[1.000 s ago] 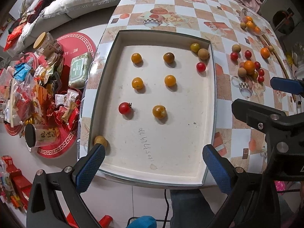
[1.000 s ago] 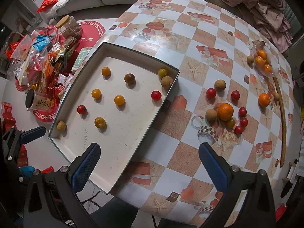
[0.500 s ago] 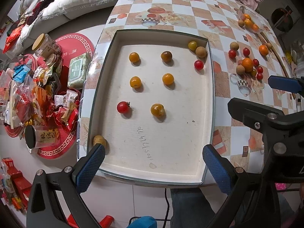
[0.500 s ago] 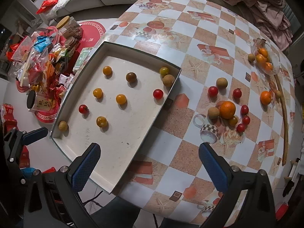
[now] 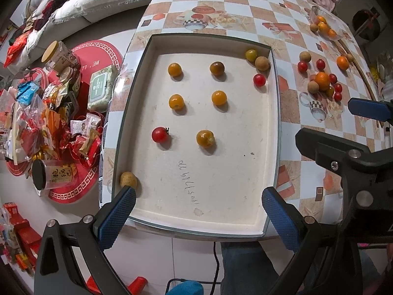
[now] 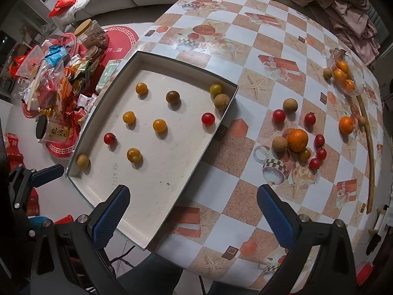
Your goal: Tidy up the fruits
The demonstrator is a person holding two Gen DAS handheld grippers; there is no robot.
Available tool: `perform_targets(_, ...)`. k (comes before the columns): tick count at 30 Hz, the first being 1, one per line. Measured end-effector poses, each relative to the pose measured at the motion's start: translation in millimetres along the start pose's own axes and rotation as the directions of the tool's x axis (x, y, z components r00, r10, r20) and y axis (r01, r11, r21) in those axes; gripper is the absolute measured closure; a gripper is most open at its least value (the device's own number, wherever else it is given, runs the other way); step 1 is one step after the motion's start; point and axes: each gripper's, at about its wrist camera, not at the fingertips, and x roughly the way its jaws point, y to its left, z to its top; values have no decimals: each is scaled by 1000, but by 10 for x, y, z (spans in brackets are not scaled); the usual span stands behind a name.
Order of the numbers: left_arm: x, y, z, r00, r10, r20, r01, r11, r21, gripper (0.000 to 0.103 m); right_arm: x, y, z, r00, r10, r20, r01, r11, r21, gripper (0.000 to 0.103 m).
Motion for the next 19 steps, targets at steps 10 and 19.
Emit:
perform_targets(10, 35, -5, 20, 1000, -3, -7, 3, 1000, 13, 0, 22, 27, -6, 1000, 0, -4, 0, 1000, -5, 0)
perform_targets(19, -5, -26, 47, 1000, 3, 21, -3, 1000, 28, 0, 45, 3, 22, 1000, 6, -8, -6, 1000, -9, 0)
